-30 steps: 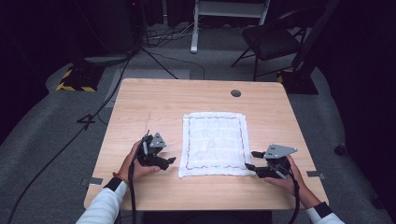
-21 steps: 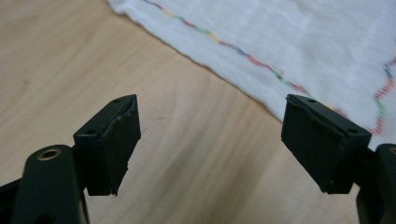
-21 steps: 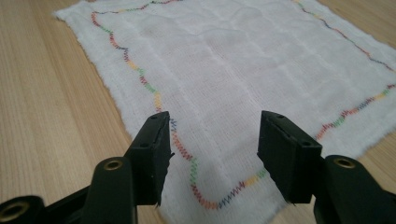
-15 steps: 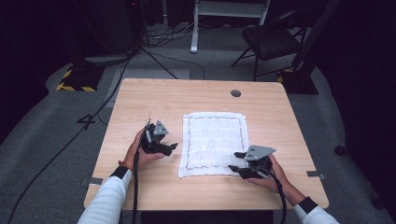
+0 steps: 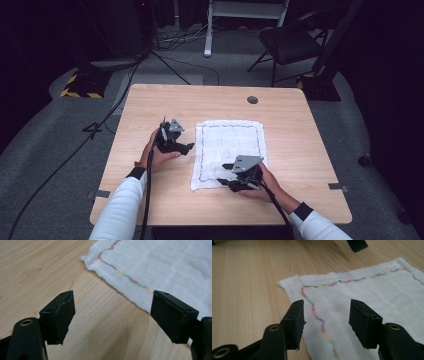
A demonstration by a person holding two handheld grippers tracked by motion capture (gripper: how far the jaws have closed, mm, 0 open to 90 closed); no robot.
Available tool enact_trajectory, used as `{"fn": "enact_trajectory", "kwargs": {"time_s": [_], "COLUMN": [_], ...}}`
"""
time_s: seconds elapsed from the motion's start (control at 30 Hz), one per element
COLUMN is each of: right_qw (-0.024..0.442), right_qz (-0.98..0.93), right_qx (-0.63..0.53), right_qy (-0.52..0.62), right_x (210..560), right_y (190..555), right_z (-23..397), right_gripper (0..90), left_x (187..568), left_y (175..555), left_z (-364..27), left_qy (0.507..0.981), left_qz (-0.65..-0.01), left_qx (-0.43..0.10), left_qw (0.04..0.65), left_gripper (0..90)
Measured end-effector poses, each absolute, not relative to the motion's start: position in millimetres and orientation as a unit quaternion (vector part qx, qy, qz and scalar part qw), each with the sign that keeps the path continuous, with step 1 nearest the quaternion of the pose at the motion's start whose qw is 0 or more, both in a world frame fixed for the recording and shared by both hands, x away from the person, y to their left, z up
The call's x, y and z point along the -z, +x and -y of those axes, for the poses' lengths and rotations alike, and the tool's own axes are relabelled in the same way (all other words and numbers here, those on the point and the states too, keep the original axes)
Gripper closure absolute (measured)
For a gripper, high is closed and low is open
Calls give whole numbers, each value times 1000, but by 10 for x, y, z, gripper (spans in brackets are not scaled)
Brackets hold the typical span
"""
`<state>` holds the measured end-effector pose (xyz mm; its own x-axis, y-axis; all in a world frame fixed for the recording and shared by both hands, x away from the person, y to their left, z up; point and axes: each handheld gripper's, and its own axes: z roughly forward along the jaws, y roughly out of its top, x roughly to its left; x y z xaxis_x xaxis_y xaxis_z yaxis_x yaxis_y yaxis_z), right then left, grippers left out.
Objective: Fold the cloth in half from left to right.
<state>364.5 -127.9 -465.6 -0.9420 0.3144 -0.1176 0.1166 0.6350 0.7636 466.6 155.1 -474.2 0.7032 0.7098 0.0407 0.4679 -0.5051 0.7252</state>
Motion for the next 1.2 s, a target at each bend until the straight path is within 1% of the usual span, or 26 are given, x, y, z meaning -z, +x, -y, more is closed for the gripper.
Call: {"fn": "enact_trajectory", "kwargs": {"time_s": [0.33,0.5,0.67,0.8,0.87,0.97,1.1,1.2], "right_qw": [97,87,97,98,98,98,105,117], "right_qz": [-905,-914,-917,-915,-914,-912,-911,-912], "right_qx": [-405,-392,-382,-384,-383,-385,-382,-375], "right_qy": [80,58,57,78,89,103,114,119], "right_x": [4755,4879,4951,4966,4965,4969,4967,4961], "right_y": [3596,3537,3512,3544,3571,3626,3640,3629], "right_z": [812,590,453,453,478,512,528,530], "right_gripper": [462,463,482,505,532,642,761,806], "left_x": [4785,4814,4783,4768,4770,4761,4760,4773], "left_y": [4907,4940,4913,4910,4918,4939,4991,5040], "left_z": [-1457,-1406,-1426,-1438,-1432,-1411,-1343,-1278], "left_qy": [846,851,847,843,843,839,836,834], "left_qz": [-364,-361,-359,-362,-362,-367,-371,-376], "left_qx": [-157,-155,-160,-161,-162,-163,-161,-161], "left_qw": [355,348,359,363,363,367,369,371], "left_gripper": [198,198,198,198,198,197,197,194]}}
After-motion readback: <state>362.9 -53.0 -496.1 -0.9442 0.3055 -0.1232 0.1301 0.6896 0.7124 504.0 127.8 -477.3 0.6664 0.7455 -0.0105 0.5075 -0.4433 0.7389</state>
